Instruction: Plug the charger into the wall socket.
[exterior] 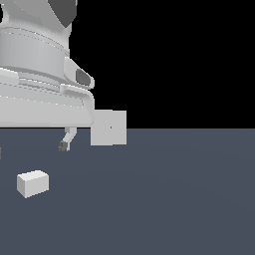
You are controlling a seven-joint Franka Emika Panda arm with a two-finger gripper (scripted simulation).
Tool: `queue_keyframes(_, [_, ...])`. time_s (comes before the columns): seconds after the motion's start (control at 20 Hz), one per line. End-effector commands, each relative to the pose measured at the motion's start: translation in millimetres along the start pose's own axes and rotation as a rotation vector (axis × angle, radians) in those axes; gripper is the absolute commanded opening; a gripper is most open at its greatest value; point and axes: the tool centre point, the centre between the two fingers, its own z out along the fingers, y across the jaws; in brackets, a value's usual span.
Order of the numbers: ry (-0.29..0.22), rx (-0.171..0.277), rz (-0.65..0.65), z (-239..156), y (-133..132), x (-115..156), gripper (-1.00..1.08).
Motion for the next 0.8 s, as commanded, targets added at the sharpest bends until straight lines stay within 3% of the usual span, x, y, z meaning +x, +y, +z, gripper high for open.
queue_keyframes(0.0, [0.002,0.000,-0.015,2,-3,-1,1.00])
queue_keyframes(0.35, [0.001,0.001,-0.013,6,-2,-2,1.00])
queue_keyframes(0.75, [0.000,0.000,-0.015,39,-3,-6,1.00])
